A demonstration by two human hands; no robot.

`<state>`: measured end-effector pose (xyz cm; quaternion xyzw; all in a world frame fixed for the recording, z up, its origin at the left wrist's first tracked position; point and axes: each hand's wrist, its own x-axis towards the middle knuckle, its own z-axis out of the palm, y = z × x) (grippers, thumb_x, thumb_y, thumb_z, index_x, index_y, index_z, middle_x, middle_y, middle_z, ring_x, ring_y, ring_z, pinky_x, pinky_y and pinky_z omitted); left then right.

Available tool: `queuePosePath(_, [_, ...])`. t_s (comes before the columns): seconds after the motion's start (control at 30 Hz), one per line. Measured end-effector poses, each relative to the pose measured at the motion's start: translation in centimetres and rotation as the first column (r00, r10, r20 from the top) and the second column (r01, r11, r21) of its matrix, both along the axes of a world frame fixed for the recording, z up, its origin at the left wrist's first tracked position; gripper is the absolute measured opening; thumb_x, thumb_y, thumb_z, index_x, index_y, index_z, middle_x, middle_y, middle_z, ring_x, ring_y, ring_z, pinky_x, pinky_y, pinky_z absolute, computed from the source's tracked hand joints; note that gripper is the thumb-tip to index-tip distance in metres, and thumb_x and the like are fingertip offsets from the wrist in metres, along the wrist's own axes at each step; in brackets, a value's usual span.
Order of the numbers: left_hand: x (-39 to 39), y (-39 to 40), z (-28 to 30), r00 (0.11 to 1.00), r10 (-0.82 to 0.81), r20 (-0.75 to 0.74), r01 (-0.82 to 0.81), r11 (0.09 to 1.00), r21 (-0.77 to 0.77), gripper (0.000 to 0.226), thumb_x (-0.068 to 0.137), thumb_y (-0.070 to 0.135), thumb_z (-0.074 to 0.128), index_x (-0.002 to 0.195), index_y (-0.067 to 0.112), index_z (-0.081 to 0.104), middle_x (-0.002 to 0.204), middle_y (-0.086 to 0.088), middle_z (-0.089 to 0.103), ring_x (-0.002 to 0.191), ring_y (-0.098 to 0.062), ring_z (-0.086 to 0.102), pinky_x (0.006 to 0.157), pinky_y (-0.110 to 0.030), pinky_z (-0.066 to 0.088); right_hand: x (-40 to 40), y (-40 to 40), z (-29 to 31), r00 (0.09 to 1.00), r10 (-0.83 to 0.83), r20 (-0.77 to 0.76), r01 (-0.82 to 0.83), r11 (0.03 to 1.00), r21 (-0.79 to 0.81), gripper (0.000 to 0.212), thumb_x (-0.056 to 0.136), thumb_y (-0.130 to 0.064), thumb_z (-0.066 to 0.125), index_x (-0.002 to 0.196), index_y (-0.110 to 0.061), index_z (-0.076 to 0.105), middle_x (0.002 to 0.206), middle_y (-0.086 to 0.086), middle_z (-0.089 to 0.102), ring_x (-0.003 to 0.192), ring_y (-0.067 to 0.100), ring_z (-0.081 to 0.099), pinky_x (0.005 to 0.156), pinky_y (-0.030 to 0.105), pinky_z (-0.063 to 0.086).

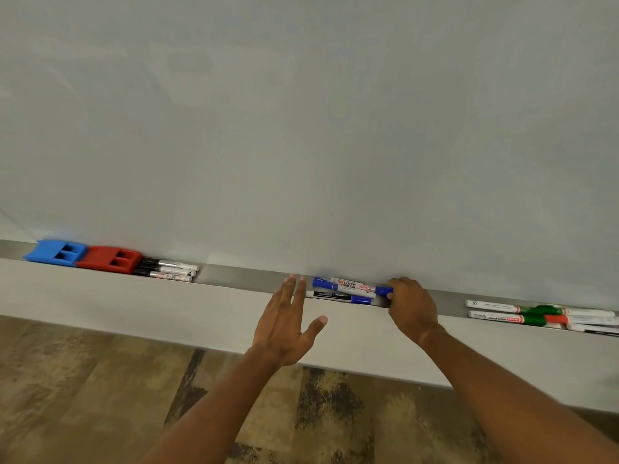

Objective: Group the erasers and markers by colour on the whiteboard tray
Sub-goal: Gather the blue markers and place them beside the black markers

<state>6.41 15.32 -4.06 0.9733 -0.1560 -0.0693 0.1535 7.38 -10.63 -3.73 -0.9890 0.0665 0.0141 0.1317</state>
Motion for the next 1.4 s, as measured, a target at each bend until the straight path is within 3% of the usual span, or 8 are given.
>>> queuePosePath(0.3, [0.2, 0.0, -0.3, 0.993, 0.033, -0.114, -0.045, 0.993, -0.106, 0.093, 0.08, 0.077, 0.015, 0.154, 0.025, -0.007, 0.163, 0.003, -0.01, 0.15, -0.016, -0.004, 0.119, -0.034, 0.008, 0.8, 0.4, -0.1, 0.997, 0.026, -0.071, -0.031, 0.996, -0.078, 0.018, 0.091, -0.016, 0.059, 0.109, -0.015, 0.063, 0.112, 0.007, 0.056, 0.087, 0.02, 0.06, 0.069, 0.025, 0.049])
queuePosePath(0.47, [0.4, 0.0, 0.1, 0.975, 0.048, -0.218, -0.119, 0.937, -0.327, 0.096, 0.08, 0.076, 0.026, 0.155, 0.021, 0.005, 0.164, 0.003, 0.004, 0.15, -0.012, 0.005, 0.117, -0.028, 0.01, 0.5, 0.0, 0.3, 1.0, 0.007, -0.002, -0.007, 0.998, -0.056, 0.017, 0.092, -0.018, 0.06, 0.108, -0.013, 0.063, 0.112, 0.007, 0.056, 0.087, 0.02, 0.059, 0.071, 0.025, 0.049])
queuePosePath(0.63, [1.0, -0.8, 1.1, 0.935, 0.1, -0.339, -0.291, 0.764, -0.575, 0.075, 0.088, 0.06, 0.048, 0.15, 0.021, 0.03, 0.157, 0.0, 0.03, 0.144, -0.017, 0.026, 0.106, -0.023, 0.019, -0.1, -0.7, 2.1, 0.993, 0.027, 0.112, -0.018, 0.996, -0.087, 0.02, 0.086, -0.002, 0.06, 0.104, -0.009, 0.066, 0.105, 0.008, 0.057, 0.084, 0.023, 0.057, 0.071, 0.031, 0.054])
queuePosePath(0.77, [2.0, -2.0, 2.5, 0.838, 0.029, -0.545, -0.509, 0.403, -0.761, 0.047, 0.097, 0.029, 0.052, 0.141, 0.014, 0.045, 0.149, -0.005, 0.045, 0.135, -0.017, 0.04, 0.107, -0.025, 0.027, 0.2, -0.3, 4.8, 0.93, 0.292, 0.222, -0.275, 0.956, -0.103, 0.031, 0.073, 0.006, 0.074, 0.102, -0.004, 0.071, 0.095, 0.011, 0.062, 0.078, 0.027, 0.062, 0.064, 0.029, 0.052])
queuePosePath(0.93, [2.1, -2.8, 3.4, 0.643, -0.288, -0.71, -0.691, 0.183, -0.7, 0.034, 0.088, 0.032, 0.052, 0.109, 0.009, 0.067, 0.115, -0.008, 0.068, 0.109, -0.02, 0.061, 0.097, -0.03, 0.046, 0.7, 3.0, 7.5, 0.757, 0.62, 0.208, -0.603, 0.784, -0.146, 0.02, 0.079, -0.006, 0.069, 0.098, -0.011, 0.069, 0.093, 0.006, 0.06, 0.076, 0.02, 0.057, 0.06, 0.029, 0.051])
queuePosePath(1.0, [1.7, -3.0, 3.3, 0.567, -0.385, -0.728, -0.725, 0.187, -0.663, 0.043, 0.08, 0.029, 0.058, 0.113, 0.003, 0.066, 0.112, -0.012, 0.066, 0.106, -0.021, 0.061, 0.091, -0.03, 0.048, 0.8, 4.6, 7.8, 0.717, 0.67, 0.192, -0.661, 0.741, -0.121, 0.014, 0.086, -0.009, 0.058, 0.097, -0.013, 0.065, 0.093, 0.003, 0.058, 0.076, 0.019, 0.055, 0.062, 0.031, 0.05])
queuePosePath(1.13, [0.8, -2.9, 2.3, 0.454, -0.454, -0.766, -0.776, 0.221, -0.591, 0.052, 0.067, 0.012, 0.068, 0.117, -0.003, 0.064, 0.124, -0.016, 0.065, 0.119, -0.025, 0.06, 0.11, -0.038, 0.039, 0.9, 6.8, 8.0, 0.576, 0.802, 0.159, -0.778, 0.598, -0.195, 0.014, 0.088, -0.015, 0.061, 0.099, -0.012, 0.069, 0.102, 0.004, 0.061, 0.083, 0.019, 0.06, 0.062, 0.027, 0.052])
queuePosePath(1.4, [0.7, -2.9, 0.6, 0.433, -0.437, -0.788, -0.827, 0.156, -0.54, 0.03, 0.095, 0.002, 0.049, 0.122, 0.002, 0.061, 0.123, -0.016, 0.067, 0.116, -0.027, 0.064, 0.103, -0.037, 0.048, 2.1, 8.3, 7.6, 0.542, 0.839, 0.043, -0.82, 0.539, -0.189, 0.025, 0.093, -0.023, 0.053, 0.112, -0.011, 0.063, 0.114, 0.008, 0.059, 0.097, 0.025, 0.059, 0.077, 0.033, 0.053])
